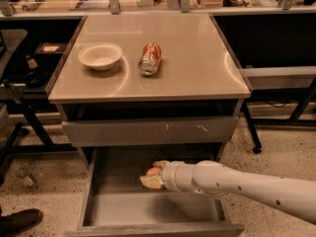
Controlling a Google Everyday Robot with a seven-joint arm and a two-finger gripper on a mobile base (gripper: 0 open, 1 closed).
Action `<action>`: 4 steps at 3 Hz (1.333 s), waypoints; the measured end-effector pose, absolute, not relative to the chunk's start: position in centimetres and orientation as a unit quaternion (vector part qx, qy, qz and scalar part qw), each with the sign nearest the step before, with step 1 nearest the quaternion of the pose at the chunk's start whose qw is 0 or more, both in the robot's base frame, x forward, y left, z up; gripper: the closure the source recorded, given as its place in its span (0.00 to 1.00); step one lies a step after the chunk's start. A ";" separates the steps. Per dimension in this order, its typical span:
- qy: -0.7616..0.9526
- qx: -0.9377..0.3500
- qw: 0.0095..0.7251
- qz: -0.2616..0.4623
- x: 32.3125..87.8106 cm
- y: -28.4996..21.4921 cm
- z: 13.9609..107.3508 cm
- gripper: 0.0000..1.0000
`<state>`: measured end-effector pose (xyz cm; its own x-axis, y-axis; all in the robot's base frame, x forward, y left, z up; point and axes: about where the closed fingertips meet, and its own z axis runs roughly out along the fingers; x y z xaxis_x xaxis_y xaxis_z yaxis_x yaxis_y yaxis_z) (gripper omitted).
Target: Pick apple from middle drawer and place on counter
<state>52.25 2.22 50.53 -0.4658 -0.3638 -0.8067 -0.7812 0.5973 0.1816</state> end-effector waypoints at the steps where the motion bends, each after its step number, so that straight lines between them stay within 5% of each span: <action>1: 0.813 -0.348 0.384 0.266 52.5 0.8 54.6 1.00; 4: 0.812 -0.343 0.410 0.235 52.5 -2.7 62.4 1.00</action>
Offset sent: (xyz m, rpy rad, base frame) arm 0.0054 -0.0569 0.1242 -0.0438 -0.0413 -0.0911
